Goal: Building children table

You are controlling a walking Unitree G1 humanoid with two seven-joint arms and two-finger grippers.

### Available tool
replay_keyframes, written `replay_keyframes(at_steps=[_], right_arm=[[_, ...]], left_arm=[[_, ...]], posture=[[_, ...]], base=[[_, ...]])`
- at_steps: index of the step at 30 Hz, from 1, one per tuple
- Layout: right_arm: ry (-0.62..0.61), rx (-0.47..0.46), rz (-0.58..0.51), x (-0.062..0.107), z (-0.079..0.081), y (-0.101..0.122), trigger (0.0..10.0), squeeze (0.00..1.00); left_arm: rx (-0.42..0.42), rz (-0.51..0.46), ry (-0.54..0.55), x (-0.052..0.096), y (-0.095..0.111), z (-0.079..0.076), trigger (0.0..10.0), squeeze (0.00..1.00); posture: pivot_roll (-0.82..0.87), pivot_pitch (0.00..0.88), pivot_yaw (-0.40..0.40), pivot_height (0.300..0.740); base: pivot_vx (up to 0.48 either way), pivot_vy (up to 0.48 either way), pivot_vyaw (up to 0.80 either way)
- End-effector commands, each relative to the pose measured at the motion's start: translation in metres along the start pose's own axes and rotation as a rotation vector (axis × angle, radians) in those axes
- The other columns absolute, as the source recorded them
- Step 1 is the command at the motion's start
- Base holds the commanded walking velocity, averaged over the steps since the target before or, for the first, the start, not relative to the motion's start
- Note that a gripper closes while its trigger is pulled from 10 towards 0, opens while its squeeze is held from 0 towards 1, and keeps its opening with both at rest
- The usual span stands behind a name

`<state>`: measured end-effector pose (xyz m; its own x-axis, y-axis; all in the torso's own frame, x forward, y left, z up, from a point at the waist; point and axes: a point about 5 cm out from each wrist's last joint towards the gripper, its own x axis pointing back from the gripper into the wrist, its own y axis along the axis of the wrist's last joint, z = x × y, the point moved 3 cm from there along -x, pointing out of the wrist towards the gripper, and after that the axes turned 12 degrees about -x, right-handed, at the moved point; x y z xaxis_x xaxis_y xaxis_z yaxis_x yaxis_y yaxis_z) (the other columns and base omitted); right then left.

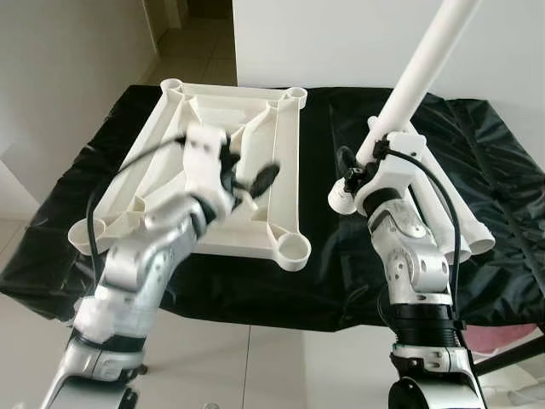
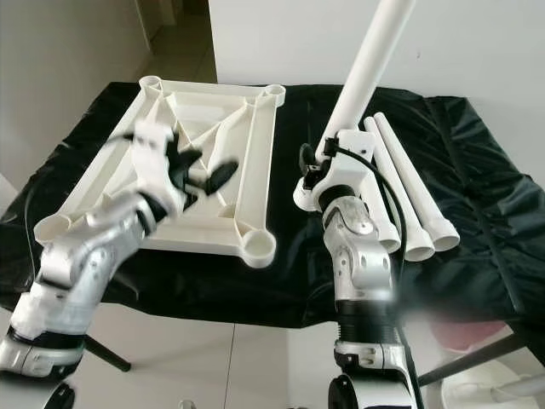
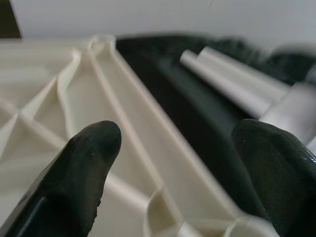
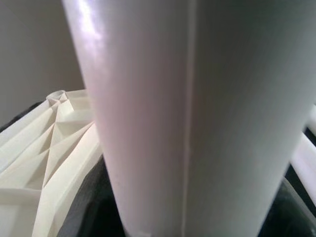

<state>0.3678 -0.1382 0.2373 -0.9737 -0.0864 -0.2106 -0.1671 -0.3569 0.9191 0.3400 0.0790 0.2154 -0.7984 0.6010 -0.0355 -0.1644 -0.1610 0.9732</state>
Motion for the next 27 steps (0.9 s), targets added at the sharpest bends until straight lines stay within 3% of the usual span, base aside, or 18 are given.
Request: replay_keyframes(at_steps=[1, 4, 8, 11, 18, 22, 27], right_arm=[[0.015, 0.009, -0.061, 0.003, 0.000, 0.012, 10.0, 0.00], [0.011, 0.013, -0.065, 0.003, -0.001, 0.013, 10.0, 0.00], [0.011, 0.029, -0.072, 0.003, -0.003, 0.015, 10.0, 0.00], [0.015, 0.031, -0.077, 0.002, -0.003, 0.017, 10.0, 0.00], [0.019, 0.040, -0.084, 0.003, -0.002, 0.020, 10.0, 0.00], [0.017, 0.040, -0.086, 0.003, -0.003, 0.020, 10.0, 0.00], [0.024, 0.045, -0.090, 0.000, -0.002, 0.022, 10.0, 0.00]], left_arm=[[-0.056, 0.033, -0.287, 0.010, -0.025, -0.031, 10.0, 0.00], [-0.046, 0.060, -0.330, 0.014, -0.034, -0.037, 10.0, 0.00], [-0.178, 0.171, -0.494, 0.028, -0.065, -0.057, 10.0, 0.00], [-0.233, 0.218, -0.508, 0.030, -0.079, -0.058, 10.0, 0.00], [-0.251, 0.271, -0.538, 0.030, -0.096, -0.061, 10.0, 0.00], [-0.288, 0.280, -0.534, 0.027, -0.100, -0.063, 10.0, 0.00], [-0.323, 0.312, -0.444, 0.004, -0.104, -0.056, 10.0, 0.00]], posture=[[0.04, 0.083, 0.024, 0.740], [0.04, 0.080, 0.024, 0.740], [0.04, 0.079, 0.026, 0.740], [0.04, 0.076, 0.029, 0.740], [0.03, 0.074, 0.030, 0.740], [0.03, 0.074, 0.030, 0.740], [0.02, 0.069, 0.028, 0.740]], base=[[0.000, 0.000, 0.00], [0.000, 0.000, 0.00], [0.000, 0.000, 0.00], [0.000, 0.000, 0.00], [0.000, 0.000, 0.00], [0.000, 0.000, 0.00], [0.000, 0.000, 0.00]])
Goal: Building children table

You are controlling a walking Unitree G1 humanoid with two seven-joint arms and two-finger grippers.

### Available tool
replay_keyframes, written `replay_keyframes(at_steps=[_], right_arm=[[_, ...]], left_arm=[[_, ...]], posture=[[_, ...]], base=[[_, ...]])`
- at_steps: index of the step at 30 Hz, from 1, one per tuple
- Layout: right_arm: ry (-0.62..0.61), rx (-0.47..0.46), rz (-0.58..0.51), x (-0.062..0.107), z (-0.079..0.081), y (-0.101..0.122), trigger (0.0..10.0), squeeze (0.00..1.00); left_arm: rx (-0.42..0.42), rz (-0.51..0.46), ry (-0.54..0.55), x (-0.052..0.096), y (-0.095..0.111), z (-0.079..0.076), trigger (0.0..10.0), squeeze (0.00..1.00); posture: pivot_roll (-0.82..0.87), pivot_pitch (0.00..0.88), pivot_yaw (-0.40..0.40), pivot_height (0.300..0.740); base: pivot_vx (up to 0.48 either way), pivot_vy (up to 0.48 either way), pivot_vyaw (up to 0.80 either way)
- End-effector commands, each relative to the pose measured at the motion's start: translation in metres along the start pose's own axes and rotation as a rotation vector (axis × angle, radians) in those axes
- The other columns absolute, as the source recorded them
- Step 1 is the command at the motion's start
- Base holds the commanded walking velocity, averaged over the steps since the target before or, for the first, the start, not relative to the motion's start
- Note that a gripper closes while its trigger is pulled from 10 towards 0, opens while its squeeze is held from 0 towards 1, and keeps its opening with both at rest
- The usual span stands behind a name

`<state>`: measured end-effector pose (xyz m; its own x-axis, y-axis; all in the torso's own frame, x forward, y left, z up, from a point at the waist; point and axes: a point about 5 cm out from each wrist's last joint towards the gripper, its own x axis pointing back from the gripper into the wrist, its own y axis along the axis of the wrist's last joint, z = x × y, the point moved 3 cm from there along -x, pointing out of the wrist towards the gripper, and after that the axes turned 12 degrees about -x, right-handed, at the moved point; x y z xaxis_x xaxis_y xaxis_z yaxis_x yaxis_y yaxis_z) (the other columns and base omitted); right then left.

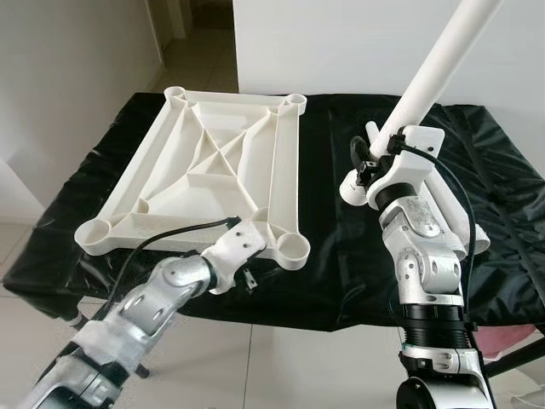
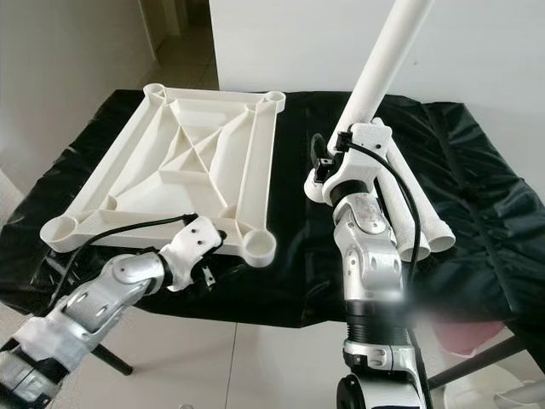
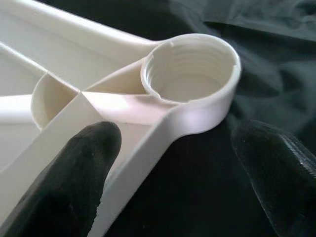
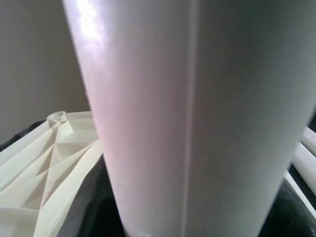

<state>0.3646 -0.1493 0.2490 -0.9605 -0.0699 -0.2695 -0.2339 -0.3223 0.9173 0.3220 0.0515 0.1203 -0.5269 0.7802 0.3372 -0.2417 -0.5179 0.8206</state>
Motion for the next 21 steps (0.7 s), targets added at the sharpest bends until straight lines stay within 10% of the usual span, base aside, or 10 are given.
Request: replay_keyframes(at_steps=[1, 21], right_arm=[[0.021, 0.003, -0.027, -0.002, 0.004, 0.006, 10.0, 0.00], [0.040, 0.028, 0.031, 0.005, 0.005, -0.012, 10.0, 0.00]], left_arm=[[0.023, 0.074, -0.006, -0.008, -0.016, -0.005, 10.0, 0.00], [0.054, -0.092, -0.083, -0.070, 0.047, -0.039, 10.0, 0.00]], posture=[[0.02, 0.068, 0.026, 0.740], [0.01, 0.085, 0.044, 0.740]], base=[[0.000, 0.000, 0.00], [0.000, 0.000, 0.00]])
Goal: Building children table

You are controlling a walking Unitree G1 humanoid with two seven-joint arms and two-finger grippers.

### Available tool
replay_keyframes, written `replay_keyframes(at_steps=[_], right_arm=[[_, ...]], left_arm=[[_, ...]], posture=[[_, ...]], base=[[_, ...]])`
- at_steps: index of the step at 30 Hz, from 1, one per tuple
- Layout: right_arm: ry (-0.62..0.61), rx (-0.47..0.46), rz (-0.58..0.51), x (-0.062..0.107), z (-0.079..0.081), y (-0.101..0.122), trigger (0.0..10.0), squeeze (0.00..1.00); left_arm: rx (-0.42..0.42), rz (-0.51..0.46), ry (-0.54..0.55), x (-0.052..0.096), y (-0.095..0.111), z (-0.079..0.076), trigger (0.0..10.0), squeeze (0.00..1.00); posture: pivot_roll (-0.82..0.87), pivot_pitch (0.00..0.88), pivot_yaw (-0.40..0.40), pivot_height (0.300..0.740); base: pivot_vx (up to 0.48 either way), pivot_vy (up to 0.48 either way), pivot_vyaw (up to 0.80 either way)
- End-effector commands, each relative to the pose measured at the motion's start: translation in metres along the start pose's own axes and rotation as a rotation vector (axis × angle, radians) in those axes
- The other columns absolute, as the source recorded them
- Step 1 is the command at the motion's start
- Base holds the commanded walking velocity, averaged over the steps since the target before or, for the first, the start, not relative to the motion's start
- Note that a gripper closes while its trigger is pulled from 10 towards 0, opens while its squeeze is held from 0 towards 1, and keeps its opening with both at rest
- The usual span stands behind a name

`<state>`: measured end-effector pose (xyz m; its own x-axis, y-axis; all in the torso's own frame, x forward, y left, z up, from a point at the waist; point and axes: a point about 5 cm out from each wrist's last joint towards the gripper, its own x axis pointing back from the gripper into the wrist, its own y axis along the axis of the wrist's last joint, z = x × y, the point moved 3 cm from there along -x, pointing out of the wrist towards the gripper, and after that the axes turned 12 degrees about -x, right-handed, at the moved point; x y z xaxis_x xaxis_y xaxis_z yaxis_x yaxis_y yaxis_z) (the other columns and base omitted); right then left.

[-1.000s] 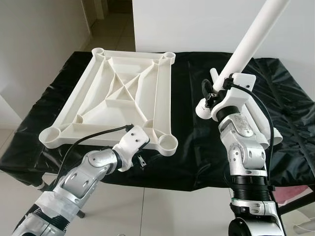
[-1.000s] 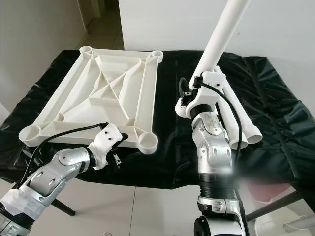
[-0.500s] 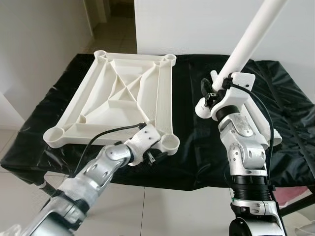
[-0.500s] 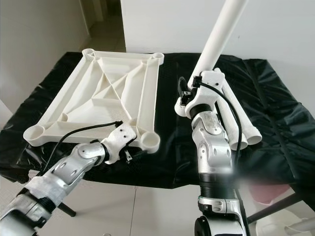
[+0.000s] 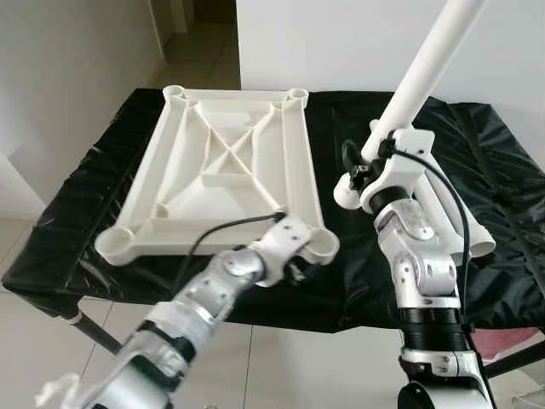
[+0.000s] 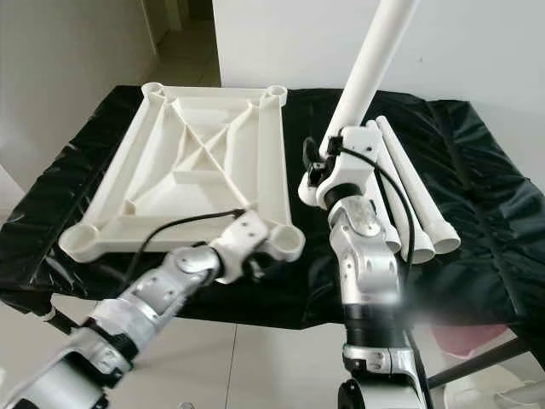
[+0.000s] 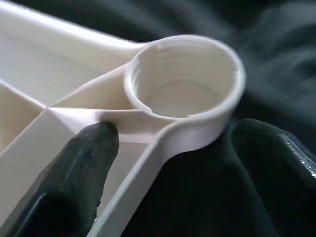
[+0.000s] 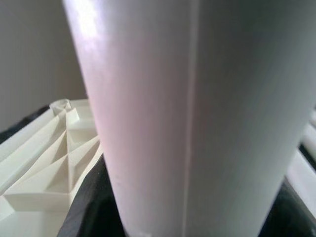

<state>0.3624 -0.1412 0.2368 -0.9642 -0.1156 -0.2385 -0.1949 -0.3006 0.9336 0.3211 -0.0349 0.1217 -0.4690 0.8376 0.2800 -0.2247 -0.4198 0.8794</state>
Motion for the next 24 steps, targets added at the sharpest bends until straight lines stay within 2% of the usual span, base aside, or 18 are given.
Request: replay_keyframes(at_steps=[1, 5, 9, 11, 12, 14, 16, 18, 20, 23, 24], right_arm=[[0.006, 0.009, -0.013, 0.000, 0.000, 0.001, 10.0, 0.00], [0.023, 0.032, 0.015, 0.003, 0.001, -0.009, 10.0, 0.00], [0.043, 0.046, 0.047, 0.007, 0.002, -0.020, 10.0, 0.00], [0.069, 0.050, 0.062, 0.009, 0.006, -0.026, 10.0, 0.00], [0.069, 0.050, 0.062, 0.009, 0.006, -0.026, 10.0, 0.00], [0.095, 0.044, 0.076, 0.012, 0.010, -0.033, 10.0, 0.00], [0.103, 0.041, 0.081, 0.012, 0.011, -0.034, 10.0, 0.00], [0.115, 0.040, 0.082, 0.014, 0.014, -0.037, 10.0, 0.00], [0.120, 0.040, 0.082, 0.015, 0.015, -0.037, 10.0, 0.00], [0.142, 0.049, 0.079, 0.020, 0.016, -0.040, 10.0, 0.00], [0.142, 0.049, 0.079, 0.020, 0.016, -0.040, 10.0, 0.00]], left_arm=[[-0.018, -0.001, -0.040, -0.004, 0.000, -0.008, 10.0, 0.00], [-0.013, -0.045, -0.050, -0.010, 0.013, -0.013, 10.0, 0.00], [-0.015, -0.065, -0.036, -0.002, 0.016, -0.004, 10.0, 0.00], [-0.016, -0.060, -0.008, 0.008, 0.012, 0.008, 10.0, 0.00], [-0.016, -0.060, -0.008, 0.008, 0.012, 0.008, 10.0, 0.00], [-0.025, -0.049, 0.034, 0.024, 0.006, 0.026, 10.0, 0.00], [-0.030, -0.046, 0.046, 0.029, 0.004, 0.031, 10.0, 0.00], [-0.039, -0.039, 0.078, 0.043, 0.002, 0.044, 10.0, 0.00], [-0.039, -0.037, 0.087, 0.048, 0.002, 0.048, 10.0, 0.00], [-0.036, -0.050, 0.120, 0.069, 0.003, 0.059, 10.0, 0.00], [-0.036, -0.050, 0.120, 0.069, 0.003, 0.059, 10.0, 0.00]], posture=[[0.01, 0.085, 0.044, 0.740], [0.00, 0.085, 0.048, 0.740], [0.00, 0.086, 0.047, 0.740], [0.00, 0.086, 0.045, 0.740], [0.00, 0.086, 0.045, 0.740], [0.01, 0.089, 0.040, 0.740], [0.01, 0.088, 0.038, 0.740], [0.02, 0.091, 0.033, 0.740], [0.02, 0.091, 0.031, 0.740], [0.02, 0.093, 0.026, 0.740], [0.02, 0.093, 0.026, 0.740]], base=[[0.000, 0.000, 0.00], [0.000, 0.000, 0.00], [0.000, 0.000, 0.00], [0.000, 0.000, 0.00], [0.000, 0.000, 0.00], [0.000, 0.000, 0.00], [0.000, 0.000, 0.00], [0.000, 0.000, 0.00], [0.000, 0.000, 0.00], [0.000, 0.000, 0.00], [0.000, 0.000, 0.00]])
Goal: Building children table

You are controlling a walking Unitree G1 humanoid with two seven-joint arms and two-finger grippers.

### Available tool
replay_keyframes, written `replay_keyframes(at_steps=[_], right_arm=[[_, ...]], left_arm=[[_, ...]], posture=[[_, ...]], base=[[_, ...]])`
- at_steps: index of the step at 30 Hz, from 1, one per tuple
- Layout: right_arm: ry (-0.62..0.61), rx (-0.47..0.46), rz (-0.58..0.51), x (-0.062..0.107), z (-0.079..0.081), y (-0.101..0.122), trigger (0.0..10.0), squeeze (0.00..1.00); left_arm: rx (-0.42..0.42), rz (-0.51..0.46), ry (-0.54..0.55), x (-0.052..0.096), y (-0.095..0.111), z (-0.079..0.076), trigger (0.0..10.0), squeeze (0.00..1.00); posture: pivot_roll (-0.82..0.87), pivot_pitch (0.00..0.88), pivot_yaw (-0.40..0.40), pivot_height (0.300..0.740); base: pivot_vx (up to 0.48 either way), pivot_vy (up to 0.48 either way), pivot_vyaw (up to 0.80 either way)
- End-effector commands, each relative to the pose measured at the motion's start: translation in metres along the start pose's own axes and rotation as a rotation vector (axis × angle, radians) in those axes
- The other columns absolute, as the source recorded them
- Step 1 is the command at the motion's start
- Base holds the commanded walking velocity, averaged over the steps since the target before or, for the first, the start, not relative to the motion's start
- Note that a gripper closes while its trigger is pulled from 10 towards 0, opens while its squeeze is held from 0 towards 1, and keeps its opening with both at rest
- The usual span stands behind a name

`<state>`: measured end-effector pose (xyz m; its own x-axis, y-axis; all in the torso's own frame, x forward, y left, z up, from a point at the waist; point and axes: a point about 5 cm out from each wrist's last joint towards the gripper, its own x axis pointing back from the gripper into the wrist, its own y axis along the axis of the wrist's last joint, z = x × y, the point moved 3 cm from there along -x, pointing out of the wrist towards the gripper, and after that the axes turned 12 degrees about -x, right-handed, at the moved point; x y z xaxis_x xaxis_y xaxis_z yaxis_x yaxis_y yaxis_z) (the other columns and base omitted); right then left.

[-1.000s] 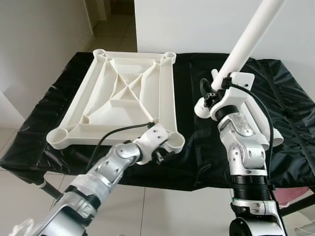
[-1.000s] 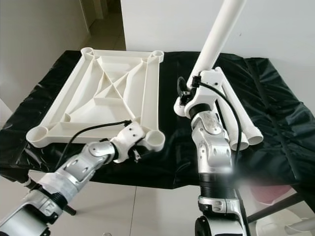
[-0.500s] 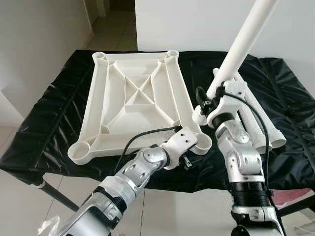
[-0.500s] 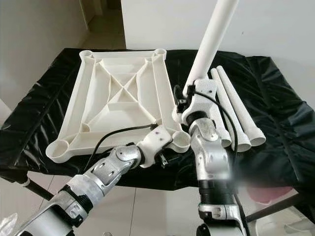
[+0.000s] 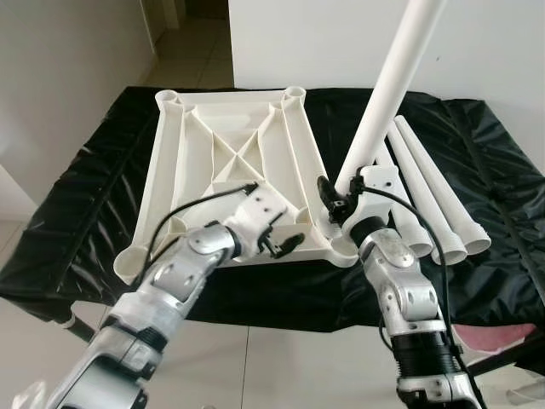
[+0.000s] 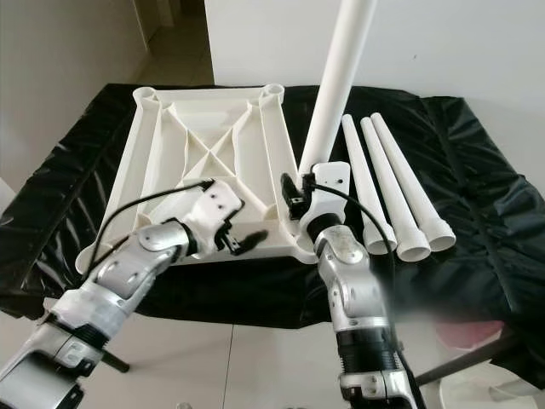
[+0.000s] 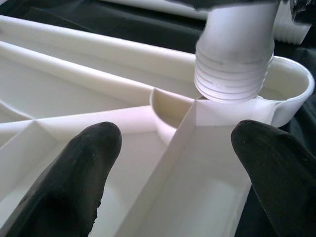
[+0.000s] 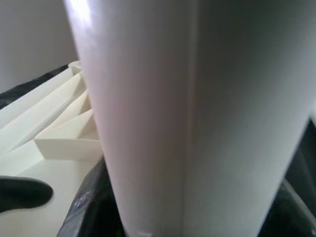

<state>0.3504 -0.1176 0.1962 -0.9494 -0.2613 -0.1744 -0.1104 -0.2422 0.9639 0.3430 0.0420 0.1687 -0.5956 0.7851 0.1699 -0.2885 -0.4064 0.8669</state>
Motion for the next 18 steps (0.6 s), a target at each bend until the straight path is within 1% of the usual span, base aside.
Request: replay_keyframes(at_steps=[1, 3, 4, 6, 10, 12, 13, 14, 16, 17, 18], right_arm=[[0.021, 0.010, -0.020, 0.003, 0.002, 0.002, 10.0, 0.00], [0.018, 0.013, -0.033, 0.005, 0.001, 0.002, 10.0, 0.00], [0.018, 0.013, -0.033, 0.005, 0.001, 0.002, 10.0, 0.00], [0.004, 0.022, -0.064, 0.006, -0.002, 0.006, 10.0, 0.00], [-0.018, 0.030, -0.086, 0.007, -0.005, 0.009, 10.0, 0.00], [-0.074, 0.053, -0.114, 0.011, -0.011, 0.012, 10.0, 0.00], [-0.074, 0.053, -0.114, 0.011, -0.011, 0.012, 10.0, 0.00], [-0.097, 0.061, -0.125, 0.013, -0.014, 0.013, 10.0, 0.00], [-0.130, 0.065, -0.138, 0.017, -0.013, 0.013, 10.0, 0.00], [-0.130, 0.065, -0.138, 0.017, -0.013, 0.013, 10.0, 0.00], [-0.137, 0.063, -0.138, 0.019, -0.012, 0.012, 10.0, 0.00]], left_arm=[[0.028, -0.016, -0.042, 0.008, 0.000, -0.003, 10.0, 0.00], [0.061, -0.035, -0.023, 0.015, 0.003, -0.001, 10.0, 0.00], [0.061, -0.035, -0.023, 0.015, 0.003, -0.001, 10.0, 0.00], [0.084, -0.041, -0.017, 0.020, 0.005, -0.003, 10.0, 0.00], [0.093, -0.045, -0.025, 0.022, 0.006, -0.008, 10.0, 0.00], [0.115, -0.040, -0.063, 0.026, 0.004, -0.020, 10.0, 0.00], [0.115, -0.040, -0.063, 0.026, 0.004, -0.020, 10.0, 0.00], [0.125, -0.037, -0.079, 0.028, 0.004, -0.024, 10.0, 0.00], [0.124, -0.017, -0.113, 0.031, -0.001, -0.035, 10.0, 0.00], [0.124, -0.017, -0.113, 0.031, -0.001, -0.035, 10.0, 0.00], [0.124, -0.013, -0.122, 0.033, -0.002, -0.039, 10.0, 0.00]], posture=[[0.02, 0.095, 0.023, 0.740], [0.02, 0.097, 0.017, 0.740], [0.02, 0.097, 0.017, 0.740], [0.03, 0.100, 0.006, 0.740], [0.03, 0.105, -0.007, 0.740], [0.04, 0.111, -0.021, 0.740], [0.04, 0.111, -0.021, 0.740], [0.04, 0.112, -0.027, 0.740], [0.04, 0.116, -0.038, 0.740], [0.04, 0.116, -0.038, 0.740], [0.04, 0.116, -0.038, 0.740]], base=[[0.000, 0.000, 0.00], [0.000, 0.000, 0.00], [0.000, 0.000, 0.00], [0.000, 0.000, 0.00], [0.000, 0.000, 0.00], [0.000, 0.000, 0.00], [0.000, 0.000, 0.00], [0.000, 0.000, 0.00], [0.000, 0.000, 0.00], [0.000, 0.000, 0.00], [0.000, 0.000, 0.00]])
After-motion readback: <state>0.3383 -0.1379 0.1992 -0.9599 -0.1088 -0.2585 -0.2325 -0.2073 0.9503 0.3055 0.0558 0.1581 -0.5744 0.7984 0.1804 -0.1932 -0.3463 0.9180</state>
